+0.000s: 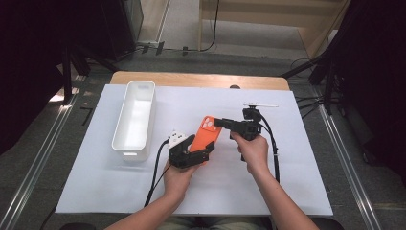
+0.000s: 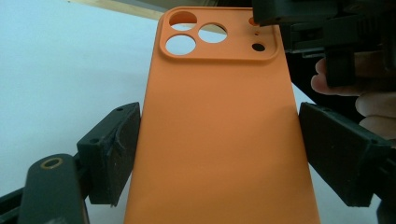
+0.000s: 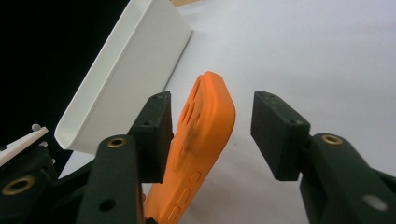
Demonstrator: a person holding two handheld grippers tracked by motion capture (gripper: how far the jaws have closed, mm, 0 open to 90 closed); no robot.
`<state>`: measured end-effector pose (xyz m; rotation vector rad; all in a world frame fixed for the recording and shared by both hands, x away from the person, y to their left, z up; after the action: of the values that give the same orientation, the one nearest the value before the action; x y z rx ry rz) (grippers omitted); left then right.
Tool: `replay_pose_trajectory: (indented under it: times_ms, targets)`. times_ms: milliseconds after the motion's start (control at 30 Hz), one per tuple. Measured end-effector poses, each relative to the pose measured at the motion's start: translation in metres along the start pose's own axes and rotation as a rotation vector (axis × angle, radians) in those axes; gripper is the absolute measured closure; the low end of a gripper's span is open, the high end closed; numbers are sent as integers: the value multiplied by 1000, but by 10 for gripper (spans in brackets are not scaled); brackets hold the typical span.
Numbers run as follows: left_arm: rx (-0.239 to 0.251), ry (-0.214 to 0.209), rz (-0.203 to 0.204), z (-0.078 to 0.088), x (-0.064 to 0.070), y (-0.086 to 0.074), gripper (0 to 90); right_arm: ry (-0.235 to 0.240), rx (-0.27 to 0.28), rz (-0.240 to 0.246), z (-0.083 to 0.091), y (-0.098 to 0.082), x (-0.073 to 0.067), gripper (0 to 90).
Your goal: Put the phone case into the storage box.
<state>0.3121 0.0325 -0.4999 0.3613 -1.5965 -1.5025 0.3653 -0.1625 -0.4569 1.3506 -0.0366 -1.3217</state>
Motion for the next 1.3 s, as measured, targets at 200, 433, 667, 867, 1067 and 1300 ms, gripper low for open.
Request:
replay_pose_trajectory:
  times_ms: [200, 433, 667, 867, 1067, 1300]
  targets:
    - [0, -1, -6, 0, 0, 0, 156, 14, -8, -29, -1, -1, 0, 597]
    - [3, -2, -24, 0, 2, -2, 156, 28, 0, -44, 1, 0, 2, 678]
    - [19, -11, -52, 0, 3, -6, 155, 54, -5, -57, 3, 1, 1, 715]
    - [20, -14, -91, 0, 5, -5, 154, 70, 2, -61, 6, 2, -4, 743]
    - [28, -35, -92, 1, 6, -4, 153, 89, 0, -52, 11, 4, -10, 748]
    - [16, -65, -78, -2, 9, 2, 11, 110, -13, -34, 14, 6, -17, 750]
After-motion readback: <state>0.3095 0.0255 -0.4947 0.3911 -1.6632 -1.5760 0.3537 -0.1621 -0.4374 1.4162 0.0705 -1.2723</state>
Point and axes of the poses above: each handheld gripper's, and its own axes: z roughly backward along the jaws, y roughly out of its top, x roughly to its right, the point moved 3 cm from there along -z, roughly forward along the jaws, and after that the axes turned 15 degrees about x, right-handed, at the moved point
